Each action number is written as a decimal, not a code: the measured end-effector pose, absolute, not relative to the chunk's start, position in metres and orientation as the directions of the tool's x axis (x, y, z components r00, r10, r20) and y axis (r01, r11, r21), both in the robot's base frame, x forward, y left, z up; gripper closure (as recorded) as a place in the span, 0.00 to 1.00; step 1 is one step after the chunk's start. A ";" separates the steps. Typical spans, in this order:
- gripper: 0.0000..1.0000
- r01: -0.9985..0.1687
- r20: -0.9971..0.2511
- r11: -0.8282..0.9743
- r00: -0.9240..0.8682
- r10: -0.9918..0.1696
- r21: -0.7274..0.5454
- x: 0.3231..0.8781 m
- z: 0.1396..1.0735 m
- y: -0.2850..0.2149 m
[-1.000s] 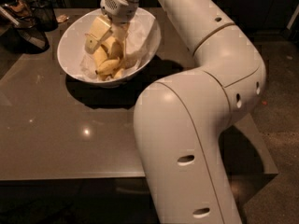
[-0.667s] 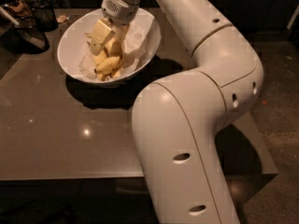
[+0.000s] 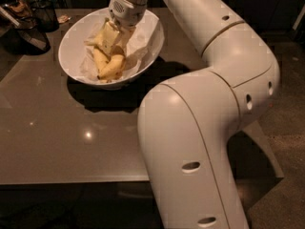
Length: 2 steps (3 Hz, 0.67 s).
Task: Pick banana from white bowl
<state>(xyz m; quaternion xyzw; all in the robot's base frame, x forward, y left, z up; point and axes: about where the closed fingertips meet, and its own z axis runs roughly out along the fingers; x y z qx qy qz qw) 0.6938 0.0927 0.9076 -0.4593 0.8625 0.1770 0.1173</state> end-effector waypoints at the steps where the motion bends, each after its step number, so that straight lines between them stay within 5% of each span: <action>1: 1.00 -0.845 -0.406 0.510 -0.527 -0.747 0.158 0.694 0.915 0.080; 2: 1.00 -0.846 -0.408 0.509 -0.526 -0.746 0.158 0.695 0.913 0.082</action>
Offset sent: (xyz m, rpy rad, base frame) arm 0.0007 -0.0112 0.0061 0.0115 -0.0463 0.0013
